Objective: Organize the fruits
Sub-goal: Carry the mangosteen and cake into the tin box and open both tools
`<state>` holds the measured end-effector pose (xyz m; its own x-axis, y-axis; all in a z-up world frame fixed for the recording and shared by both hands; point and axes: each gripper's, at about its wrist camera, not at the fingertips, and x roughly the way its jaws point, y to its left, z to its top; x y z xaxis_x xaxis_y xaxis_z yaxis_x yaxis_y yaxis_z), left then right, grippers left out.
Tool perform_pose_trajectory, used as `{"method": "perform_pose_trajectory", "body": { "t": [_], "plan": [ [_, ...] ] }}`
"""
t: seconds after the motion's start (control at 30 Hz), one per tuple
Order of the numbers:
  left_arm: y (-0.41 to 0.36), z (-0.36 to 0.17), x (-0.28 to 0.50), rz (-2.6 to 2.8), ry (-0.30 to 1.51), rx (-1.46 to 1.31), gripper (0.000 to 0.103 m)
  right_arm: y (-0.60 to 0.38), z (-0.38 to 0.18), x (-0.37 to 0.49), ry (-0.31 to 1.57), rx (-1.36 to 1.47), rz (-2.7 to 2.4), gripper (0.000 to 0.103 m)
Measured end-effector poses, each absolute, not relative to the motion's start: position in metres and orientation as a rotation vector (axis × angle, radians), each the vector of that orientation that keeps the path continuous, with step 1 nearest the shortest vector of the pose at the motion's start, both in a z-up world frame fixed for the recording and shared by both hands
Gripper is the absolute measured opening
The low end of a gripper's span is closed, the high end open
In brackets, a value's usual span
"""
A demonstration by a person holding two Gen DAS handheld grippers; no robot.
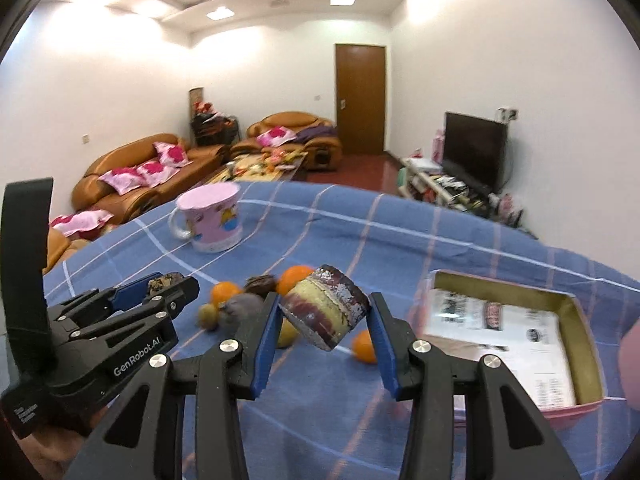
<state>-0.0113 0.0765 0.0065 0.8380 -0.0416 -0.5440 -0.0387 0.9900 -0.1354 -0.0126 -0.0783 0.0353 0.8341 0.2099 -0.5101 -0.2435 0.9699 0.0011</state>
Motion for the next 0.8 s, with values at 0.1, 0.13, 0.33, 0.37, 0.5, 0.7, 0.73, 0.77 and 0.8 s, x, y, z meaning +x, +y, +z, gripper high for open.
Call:
{"method": "perform_pose_trajectory", "body": {
  "t": [0.1, 0.13, 0.33, 0.37, 0.5, 0.7, 0.73, 0.77, 0.8],
  "plan": [
    [0.054, 0.013, -0.009, -0.043, 0.567, -0.115, 0.039, -0.098, 0.038, -0.014, 0.520, -0.051, 0.194, 0.045],
    [0.046, 0.015, -0.008, -0.057, 0.566, -0.112, 0.039, -0.104, 0.039, -0.014, 0.515, -0.050, 0.174, 0.045],
    [0.001, 0.020, 0.001, -0.130, 0.561, -0.081, 0.039, -0.149, 0.040, -0.014, 0.506, -0.020, 0.079, 0.045],
    [-0.008, 0.021, 0.002, -0.143, 0.557, -0.073, 0.039, -0.155, 0.039, -0.013, 0.506, -0.015, 0.069, 0.045],
    [-0.038, 0.023, 0.006, -0.185, 0.548, -0.041, 0.039, -0.179, 0.036, -0.011, 0.511, -0.006, 0.016, 0.045],
    [-0.080, 0.019, 0.014, -0.242, 0.567, -0.008, 0.039, -0.212, 0.027, -0.004, 0.530, -0.014, -0.068, 0.045],
    [-0.089, 0.017, 0.014, -0.252, 0.568, 0.003, 0.039, -0.216, 0.025, -0.003, 0.535, -0.014, -0.077, 0.045],
    [-0.094, 0.017, 0.015, -0.257, 0.570, 0.009, 0.039, -0.220, 0.023, -0.002, 0.539, -0.014, -0.086, 0.045],
    [-0.099, 0.016, 0.016, -0.260, 0.573, 0.015, 0.039, -0.224, 0.022, -0.002, 0.541, -0.015, -0.093, 0.045]
  ]
}}
